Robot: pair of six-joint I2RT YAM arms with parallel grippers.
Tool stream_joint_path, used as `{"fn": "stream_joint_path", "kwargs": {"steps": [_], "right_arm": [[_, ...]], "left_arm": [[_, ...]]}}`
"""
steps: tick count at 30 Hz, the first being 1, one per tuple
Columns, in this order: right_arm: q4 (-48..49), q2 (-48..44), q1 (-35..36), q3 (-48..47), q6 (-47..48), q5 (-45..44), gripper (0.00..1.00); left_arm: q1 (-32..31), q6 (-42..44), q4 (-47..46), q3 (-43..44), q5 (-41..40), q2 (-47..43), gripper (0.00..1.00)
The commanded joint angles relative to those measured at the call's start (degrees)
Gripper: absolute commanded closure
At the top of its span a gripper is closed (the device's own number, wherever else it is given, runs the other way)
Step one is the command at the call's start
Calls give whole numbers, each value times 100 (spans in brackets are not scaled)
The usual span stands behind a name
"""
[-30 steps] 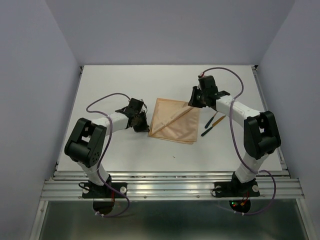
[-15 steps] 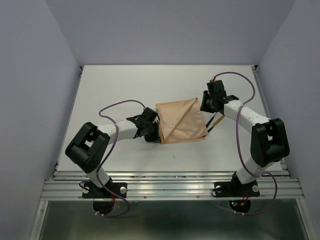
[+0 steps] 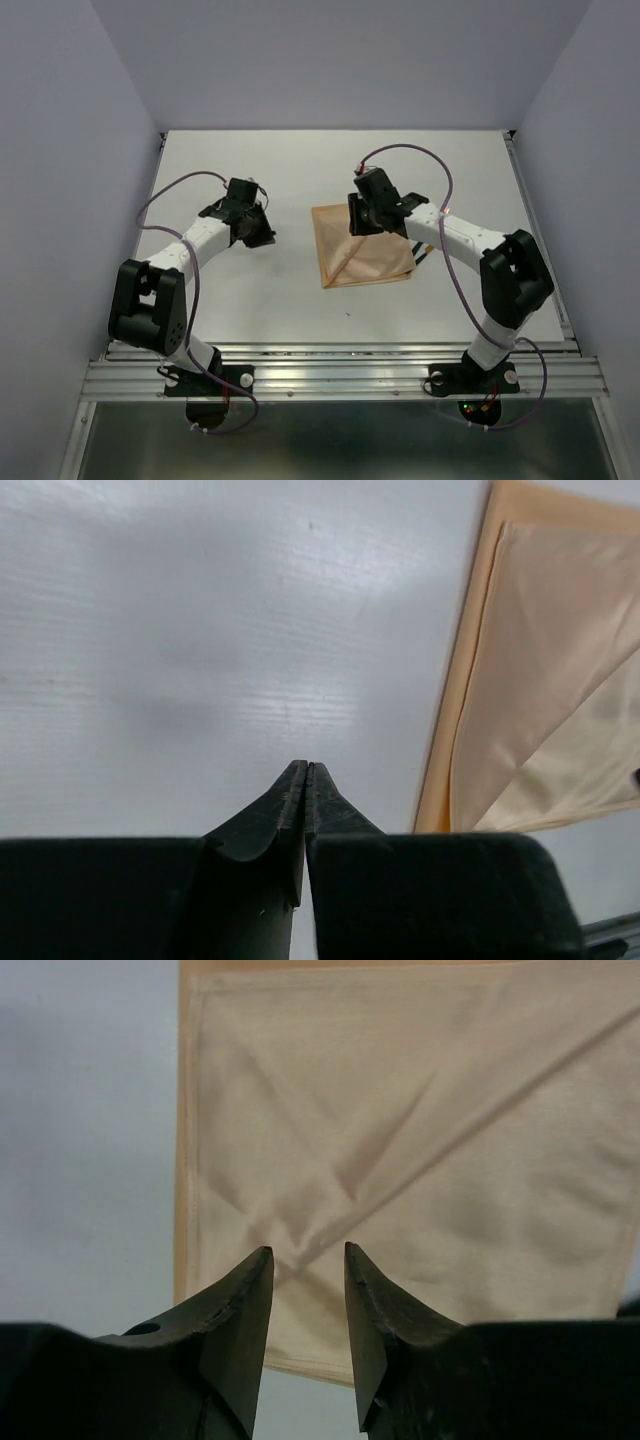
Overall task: Fold the napkin into a case and place the utensils inside
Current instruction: Pick up the upper triangle-folded napkin from the center of the board.
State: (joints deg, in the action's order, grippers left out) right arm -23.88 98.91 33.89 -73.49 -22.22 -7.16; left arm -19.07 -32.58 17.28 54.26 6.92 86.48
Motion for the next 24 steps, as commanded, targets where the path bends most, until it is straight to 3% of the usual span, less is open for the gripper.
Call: {"fn": "stream_joint_path", "kwargs": {"steps": [1, 12, 24], "right_arm": [[-178, 259, 608, -332, -11, -311, 57], [-292, 980, 1690, -683, -292, -576, 49], [-723, 1481, 2131, -974, -459, -1446, 48]], "left_arm": [[377, 217, 136, 629, 46, -52, 84], [826, 120, -233, 410, 652, 177, 83], [975, 199, -339, 296, 776, 282, 82]]}}
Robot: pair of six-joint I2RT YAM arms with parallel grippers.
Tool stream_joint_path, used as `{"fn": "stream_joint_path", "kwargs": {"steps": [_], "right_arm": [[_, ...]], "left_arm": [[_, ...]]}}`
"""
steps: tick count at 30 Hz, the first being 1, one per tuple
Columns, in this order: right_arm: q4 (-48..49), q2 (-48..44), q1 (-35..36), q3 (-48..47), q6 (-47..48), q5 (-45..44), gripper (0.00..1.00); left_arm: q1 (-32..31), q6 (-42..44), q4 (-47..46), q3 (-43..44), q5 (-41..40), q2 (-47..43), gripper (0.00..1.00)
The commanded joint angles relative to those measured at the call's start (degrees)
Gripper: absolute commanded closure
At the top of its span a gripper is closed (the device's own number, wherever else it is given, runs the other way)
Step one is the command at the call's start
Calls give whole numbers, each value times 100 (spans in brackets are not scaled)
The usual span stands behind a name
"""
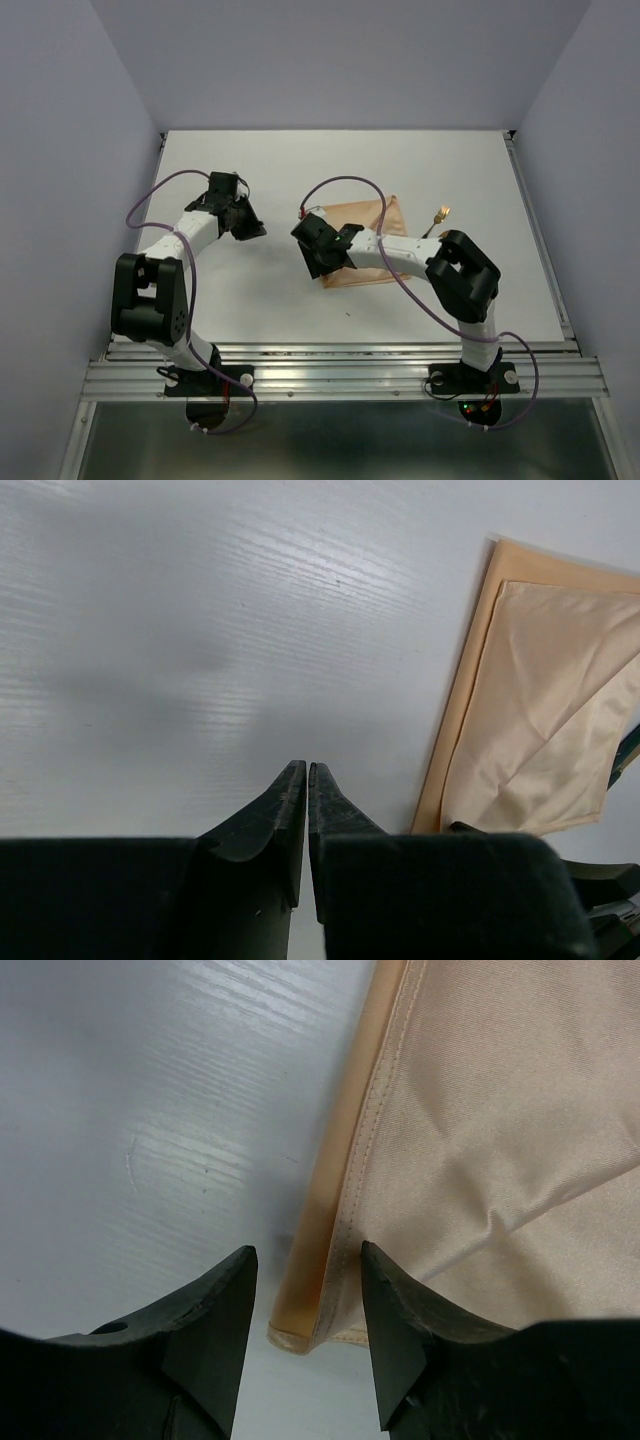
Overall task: Fold the napkin into a case and place the utensils inside
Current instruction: Pick up the upper triangle-folded napkin from the center of the board.
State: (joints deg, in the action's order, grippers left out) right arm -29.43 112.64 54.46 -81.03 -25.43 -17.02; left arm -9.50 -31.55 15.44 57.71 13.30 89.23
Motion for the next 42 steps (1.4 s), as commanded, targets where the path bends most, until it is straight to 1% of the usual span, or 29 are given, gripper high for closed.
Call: {"fn": "stream_joint_path", "kwargs": {"steps": [1, 4, 7, 11, 13, 16, 17, 19, 20, 22, 23, 25, 29, 33, 42], "right_arm": [[-168, 179, 126, -220, -138, -478, 48], [-142, 319, 127, -237, -120, -504, 48], [-72, 487, 179, -211, -129, -574, 52], [25, 549, 179, -123, -129, -619, 69], [235, 487, 179, 0, -85, -566, 87], [394, 356, 179, 131, 73, -548, 97], [429, 320, 179, 167, 91, -540, 99], [710, 128, 179, 385, 301, -505, 99], [824, 48, 179, 482, 371, -470, 99], [1210, -214, 179, 693, 652, -347, 99], [1342, -303, 179, 920, 706, -233, 99], [1764, -549, 179, 1255, 917, -66, 99], [2396, -918, 179, 1703, 1110, 198, 99], [2705, -1173, 179, 1950, 1198, 374, 99], [2846, -1341, 179, 2057, 1295, 576, 99]], "left_arm": [[18, 105, -156, -50, 146, 24, 82], [18, 97, -191, -76, 164, 50, 82], [18, 96, -217, -94, 173, 94, 82], [18, 70, -261, -102, 225, 147, 82], [18, 35, -313, -111, 365, 173, 82], [18, 0, -480, -155, 541, 217, 82], [18, -18, -524, -164, 612, 235, 78], [18, -18, -630, -155, 831, 296, 71], [18, -18, -674, -146, 919, 314, 60], [9, 0, -770, -120, 1139, 367, 50], [1, 8, -797, -103, 1227, 402, 41], [-26, 35, -841, -41, 1420, 507, 33], [-87, 26, -972, -6, 1710, 736, 31], [-166, -53, -1262, -58, 1948, 1025, 30], [-439, -413, -2071, -76, 2273, 1351, 30]]}}
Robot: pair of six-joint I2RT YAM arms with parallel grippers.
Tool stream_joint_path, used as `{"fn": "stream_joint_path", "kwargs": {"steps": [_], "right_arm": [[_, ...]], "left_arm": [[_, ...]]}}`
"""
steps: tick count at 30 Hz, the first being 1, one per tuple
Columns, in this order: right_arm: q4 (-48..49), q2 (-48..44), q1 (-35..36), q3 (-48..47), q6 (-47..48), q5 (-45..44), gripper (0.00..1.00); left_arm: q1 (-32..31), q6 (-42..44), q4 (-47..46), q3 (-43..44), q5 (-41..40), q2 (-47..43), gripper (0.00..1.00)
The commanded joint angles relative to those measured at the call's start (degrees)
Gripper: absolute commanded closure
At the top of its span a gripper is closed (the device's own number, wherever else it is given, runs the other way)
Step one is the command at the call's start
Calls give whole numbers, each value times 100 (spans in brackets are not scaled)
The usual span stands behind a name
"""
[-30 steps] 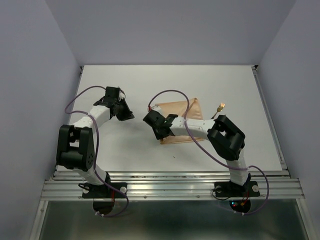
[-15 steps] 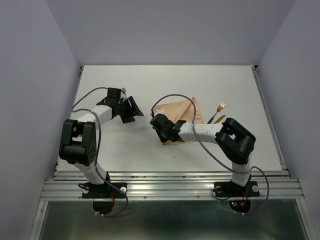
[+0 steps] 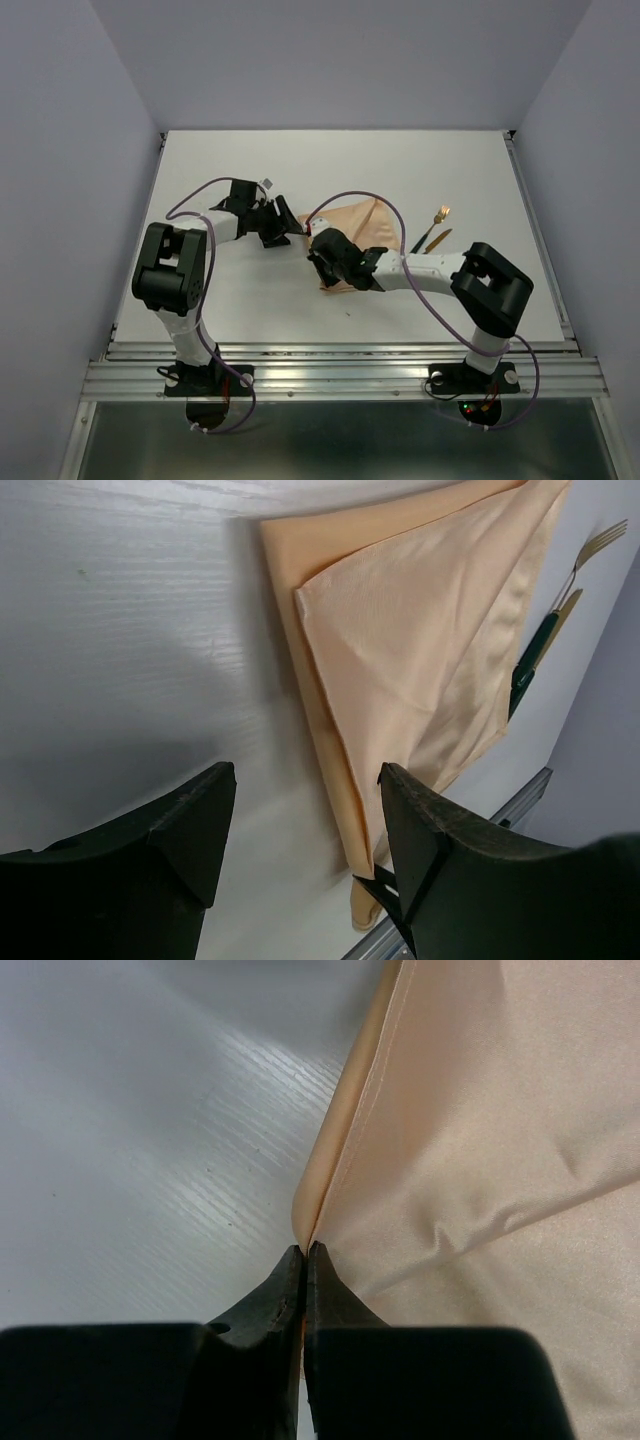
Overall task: Fold the napkin into a case and place the utensils inside
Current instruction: Pick up the upper triangle-folded napkin from the center of the board.
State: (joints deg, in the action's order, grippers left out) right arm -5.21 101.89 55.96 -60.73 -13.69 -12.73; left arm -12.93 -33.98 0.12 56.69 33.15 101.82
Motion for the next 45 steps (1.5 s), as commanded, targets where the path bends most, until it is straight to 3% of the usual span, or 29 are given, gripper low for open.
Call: {"fn": "stream_joint_path", "kwargs": {"steps": [1, 19, 22, 25, 26, 28, 30, 31, 36, 40, 45], "right_arm": [[425, -283, 29, 26, 130, 157, 99], [416, -485, 29, 184, 200, 236, 99], [425, -477, 29, 228, 218, 271, 99], [416, -485, 29, 307, 314, 333, 99], [407, -477, 29, 333, 332, 333, 99], [319, -494, 29, 378, 402, 342, 81], [241, -555, 29, 404, 411, 377, 55], [214, -573, 29, 395, 394, 368, 49], [-600, -407, 29, -104, -88, 105, 39], [-999, -196, 29, -492, -993, -10, 40], [-1087, -64, 212, -685, -1294, -264, 40]], "left_arm": [[-122, -188, -592, 27, 289, 127, 30], [-254, -434, -970, 299, -89, 646, 52], [-263, -469, -970, 396, -142, 708, 61], [-254, -505, -961, 440, -203, 699, 84], [-254, -531, -935, 449, -229, 699, 100], [-254, -566, -874, 440, -300, 638, 100], [-263, -592, -847, 370, -431, 567, 100], [-254, -601, -812, 352, -467, 489, 100], [-263, -672, -724, 211, -607, 330, 100], [-263, -724, -601, 141, -722, 198, 100], [-263, -716, -478, 185, -801, 128, 100]]}}
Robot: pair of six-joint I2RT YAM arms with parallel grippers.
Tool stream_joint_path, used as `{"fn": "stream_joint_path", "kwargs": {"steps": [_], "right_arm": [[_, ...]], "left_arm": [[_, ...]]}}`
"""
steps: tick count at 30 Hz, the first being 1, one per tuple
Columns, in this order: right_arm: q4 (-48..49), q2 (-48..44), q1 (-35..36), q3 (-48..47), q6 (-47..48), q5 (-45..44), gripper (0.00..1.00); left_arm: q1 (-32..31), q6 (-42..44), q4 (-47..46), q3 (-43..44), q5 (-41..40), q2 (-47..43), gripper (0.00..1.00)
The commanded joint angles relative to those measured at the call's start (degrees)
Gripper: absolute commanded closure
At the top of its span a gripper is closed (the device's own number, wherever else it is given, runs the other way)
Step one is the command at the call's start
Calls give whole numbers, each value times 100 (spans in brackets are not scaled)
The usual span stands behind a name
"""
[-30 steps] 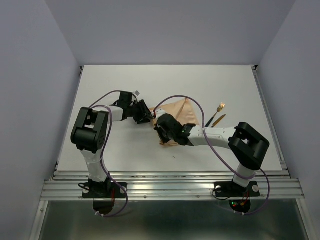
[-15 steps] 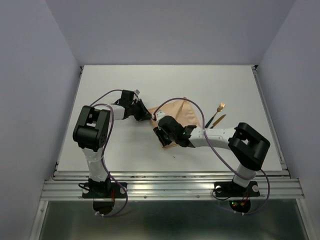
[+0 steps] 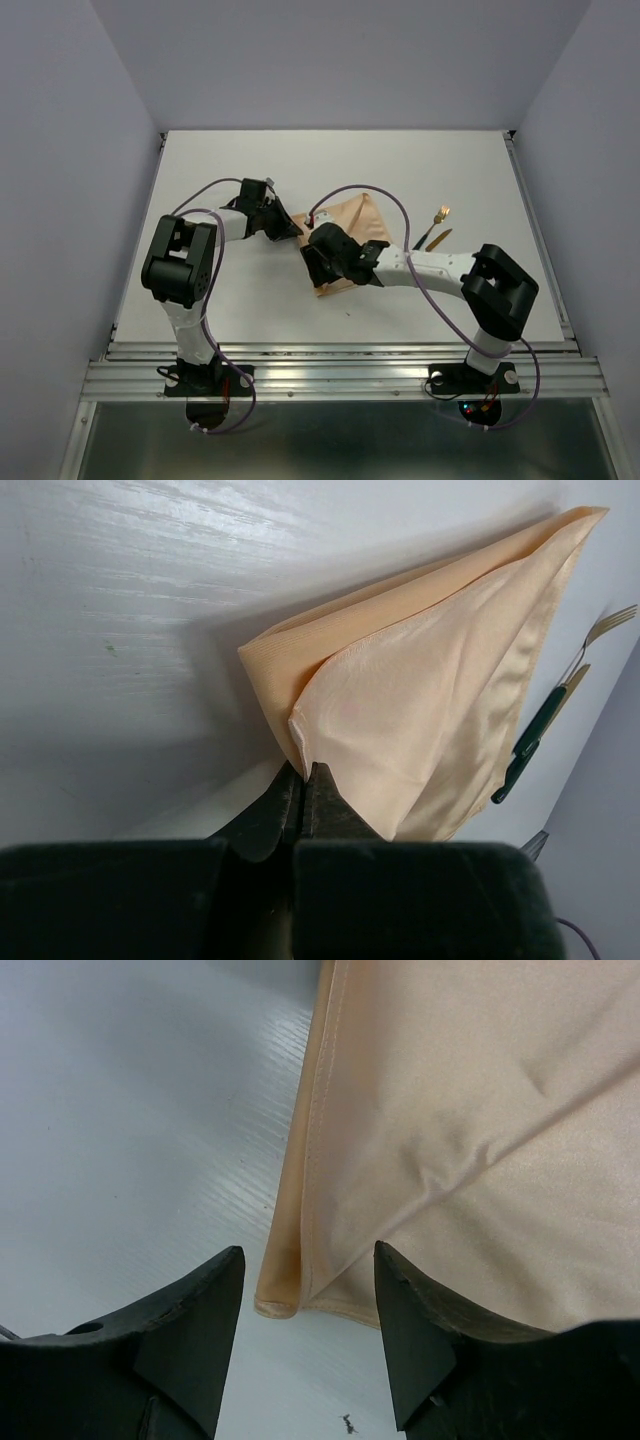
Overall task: Fold the napkin into a case and place the utensils inside
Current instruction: Pick up the upper triangle-folded napkin from the center of the board.
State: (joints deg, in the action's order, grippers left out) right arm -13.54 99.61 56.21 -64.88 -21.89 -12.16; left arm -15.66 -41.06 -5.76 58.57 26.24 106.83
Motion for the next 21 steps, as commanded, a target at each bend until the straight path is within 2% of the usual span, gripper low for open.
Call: {"fn": "stream_joint_path", "kwargs": {"steps": [1, 14, 21], "right_arm": [[-280, 216, 189, -305, -483, -322, 40], [-448, 875, 531, -806, -509, -541, 42], [-457, 1034, 725, -938, -500, -1068, 51]], "left_arm": [[10, -7, 119, 14, -110, -364, 100], [10, 1, 163, 23, -145, -320, 100], [10, 1, 163, 23, -137, -311, 100]]}}
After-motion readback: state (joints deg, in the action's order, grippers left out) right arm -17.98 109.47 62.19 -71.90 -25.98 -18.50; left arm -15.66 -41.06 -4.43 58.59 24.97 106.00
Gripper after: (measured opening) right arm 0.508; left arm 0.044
